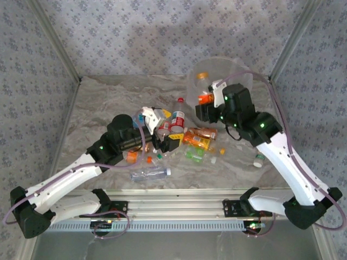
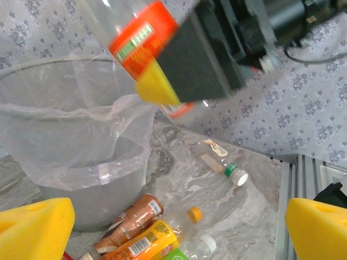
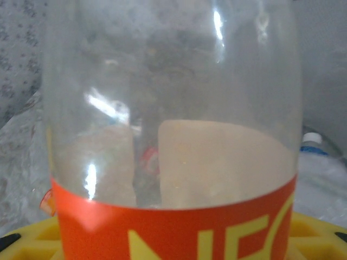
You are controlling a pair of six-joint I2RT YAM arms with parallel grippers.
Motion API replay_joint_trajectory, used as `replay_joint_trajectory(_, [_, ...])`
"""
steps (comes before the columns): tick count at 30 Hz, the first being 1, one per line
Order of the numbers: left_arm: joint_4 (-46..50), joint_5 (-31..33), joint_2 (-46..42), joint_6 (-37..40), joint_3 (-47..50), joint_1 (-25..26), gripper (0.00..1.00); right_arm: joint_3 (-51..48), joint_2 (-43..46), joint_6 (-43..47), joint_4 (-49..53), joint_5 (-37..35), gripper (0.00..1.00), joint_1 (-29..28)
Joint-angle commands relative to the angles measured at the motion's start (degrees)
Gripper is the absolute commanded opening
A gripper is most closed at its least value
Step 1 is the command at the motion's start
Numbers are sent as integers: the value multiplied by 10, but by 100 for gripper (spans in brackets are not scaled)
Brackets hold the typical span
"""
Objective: Put the plastic bottles in the bin
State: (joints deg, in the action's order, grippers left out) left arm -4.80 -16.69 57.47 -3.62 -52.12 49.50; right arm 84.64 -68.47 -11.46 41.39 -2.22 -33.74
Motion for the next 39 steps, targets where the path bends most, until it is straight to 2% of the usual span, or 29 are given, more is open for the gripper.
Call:
replay_joint_trajectory(1, [-38, -28, -15, -8, 11, -3, 100, 54, -35, 19, 10, -9, 48, 29])
replay_joint_trajectory(11, [-16, -41, -41, 13, 25, -1, 100, 202, -187, 1, 120, -11, 47, 141])
replay_joint_trajectory(19, [3, -30, -34, 31, 19, 7, 100, 286, -296, -2, 194, -10, 47, 199])
replay_joint_trajectory(26, [18, -23, -23, 46, 14, 16, 100, 387, -414, 12, 290, -12, 48, 214])
replay_joint_trajectory(39, [32, -21, -14, 57, 11, 22, 100, 411, -497, -8, 344, -39, 51, 224])
